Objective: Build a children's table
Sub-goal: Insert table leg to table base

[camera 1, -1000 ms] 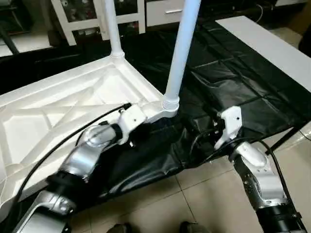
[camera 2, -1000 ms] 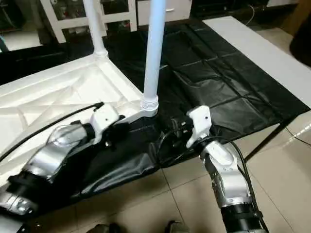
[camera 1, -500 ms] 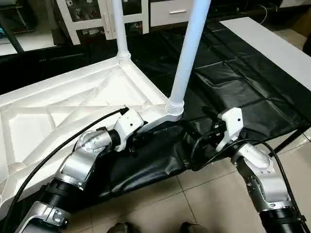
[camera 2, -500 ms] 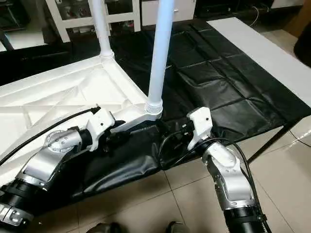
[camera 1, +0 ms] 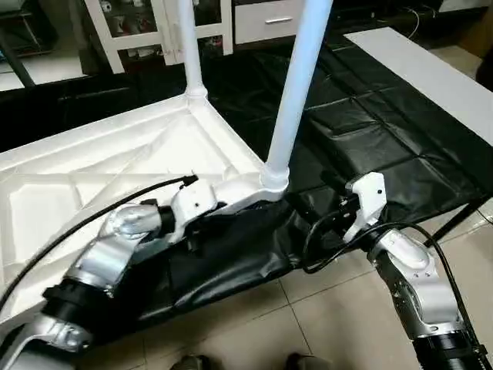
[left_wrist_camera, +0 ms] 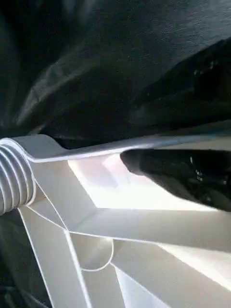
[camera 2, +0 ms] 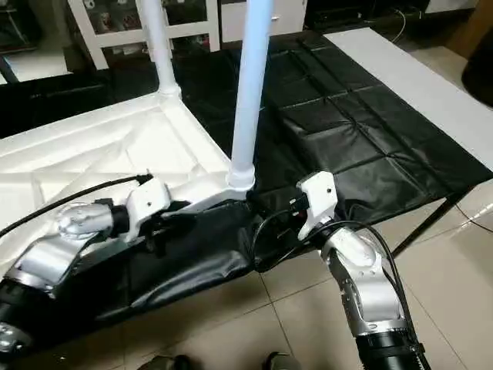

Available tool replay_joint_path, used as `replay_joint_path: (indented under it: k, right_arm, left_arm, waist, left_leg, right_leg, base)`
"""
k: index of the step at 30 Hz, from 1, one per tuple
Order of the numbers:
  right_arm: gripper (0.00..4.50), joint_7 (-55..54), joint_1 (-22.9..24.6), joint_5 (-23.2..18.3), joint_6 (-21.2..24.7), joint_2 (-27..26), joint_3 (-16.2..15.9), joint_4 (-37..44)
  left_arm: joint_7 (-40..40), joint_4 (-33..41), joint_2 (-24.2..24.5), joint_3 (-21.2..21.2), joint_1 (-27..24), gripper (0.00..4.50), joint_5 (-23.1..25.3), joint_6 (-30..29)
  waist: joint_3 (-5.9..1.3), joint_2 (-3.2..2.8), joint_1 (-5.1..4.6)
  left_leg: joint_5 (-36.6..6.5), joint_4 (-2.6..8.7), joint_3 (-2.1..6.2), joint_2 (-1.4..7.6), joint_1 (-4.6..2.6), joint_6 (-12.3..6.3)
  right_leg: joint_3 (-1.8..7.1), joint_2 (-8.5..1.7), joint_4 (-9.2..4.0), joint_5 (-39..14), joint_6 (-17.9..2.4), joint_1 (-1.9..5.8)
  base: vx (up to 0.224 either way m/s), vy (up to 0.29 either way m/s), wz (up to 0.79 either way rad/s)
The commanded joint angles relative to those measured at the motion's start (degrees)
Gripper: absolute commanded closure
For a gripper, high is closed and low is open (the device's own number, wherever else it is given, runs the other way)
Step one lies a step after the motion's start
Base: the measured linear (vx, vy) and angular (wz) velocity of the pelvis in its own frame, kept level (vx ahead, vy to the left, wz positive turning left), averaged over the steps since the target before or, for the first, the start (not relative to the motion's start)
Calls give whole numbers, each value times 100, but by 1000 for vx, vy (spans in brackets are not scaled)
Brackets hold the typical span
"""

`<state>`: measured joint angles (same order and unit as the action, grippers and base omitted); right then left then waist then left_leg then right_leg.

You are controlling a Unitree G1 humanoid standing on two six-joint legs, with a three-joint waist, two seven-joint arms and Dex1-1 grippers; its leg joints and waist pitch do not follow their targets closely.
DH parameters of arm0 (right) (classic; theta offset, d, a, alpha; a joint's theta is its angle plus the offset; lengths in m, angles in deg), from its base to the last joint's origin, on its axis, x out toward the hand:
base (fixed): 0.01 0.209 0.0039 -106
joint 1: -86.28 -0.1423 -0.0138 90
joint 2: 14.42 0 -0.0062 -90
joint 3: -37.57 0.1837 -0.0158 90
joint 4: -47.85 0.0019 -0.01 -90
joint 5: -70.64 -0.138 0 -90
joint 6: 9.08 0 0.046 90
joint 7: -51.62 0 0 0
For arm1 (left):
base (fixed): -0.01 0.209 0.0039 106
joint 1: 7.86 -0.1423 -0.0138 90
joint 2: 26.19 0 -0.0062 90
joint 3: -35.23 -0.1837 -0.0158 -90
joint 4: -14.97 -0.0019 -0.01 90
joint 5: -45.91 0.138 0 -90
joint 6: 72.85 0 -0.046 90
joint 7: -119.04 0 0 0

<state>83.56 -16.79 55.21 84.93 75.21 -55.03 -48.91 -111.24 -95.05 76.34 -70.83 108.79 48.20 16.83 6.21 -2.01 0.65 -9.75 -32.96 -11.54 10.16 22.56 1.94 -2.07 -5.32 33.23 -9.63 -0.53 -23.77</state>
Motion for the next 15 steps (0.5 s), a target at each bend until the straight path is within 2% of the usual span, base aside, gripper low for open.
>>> replay_joint_path:
  k: [1, 5, 6, 9, 15]
  right_arm:
    - [0, 45, 69, -41, 76, 7, 36, 176]
    - [0, 41, 75, -31, 88, -10, 21, 178]
    - [0, 32, 57, -19, 90, -26, 8, 158]
    - [0, 30, 51, -16, 93, -31, 4, 156]
    - [0, 33, 61, 3, 123, -38, -13, 182]
  left_arm:
    - [-141, -304, 133, -103, -113, 385, 164, 54]
    - [-204, -582, 342, -101, -14, 399, 288, 357]
    - [-194, -780, 441, -57, 61, 410, 342, 543]
    - [-221, -859, 503, -49, 86, 431, 363, 624]
    - [-166, -1215, 724, 31, 163, 448, 417, 857]
  waist:
    - [-431, -12, 10]
    - [-404, -10, -18]
    - [-391, 8, -32]
    - [-377, -2, -28]
    - [-365, -10, -33]
  left_leg:
    - [-1020, 362, 107, 249, -166, -490]
    - [-1376, 395, 112, 252, -180, -340]
    - [-1553, 411, 117, 247, -175, -244]
    - [-1782, 432, 123, 257, -200, -98]
    - [-1997, 454, 135, 251, -216, 2]
  right_leg:
    - [162, -215, -251, -449, -1435, 260]
    - [170, -222, -297, -925, -1350, 241]
    - [178, -228, -321, -1232, -1258, 237]
    - [190, -239, -353, -1589, -1148, 206]
    - [191, -227, -377, -1844, -1025, 162]
  base:
    - [0, 0, 0]
    - [0, 0, 0]
    - [0, 0, 0]
    - [0, 0, 0]
    - [0, 0, 0]
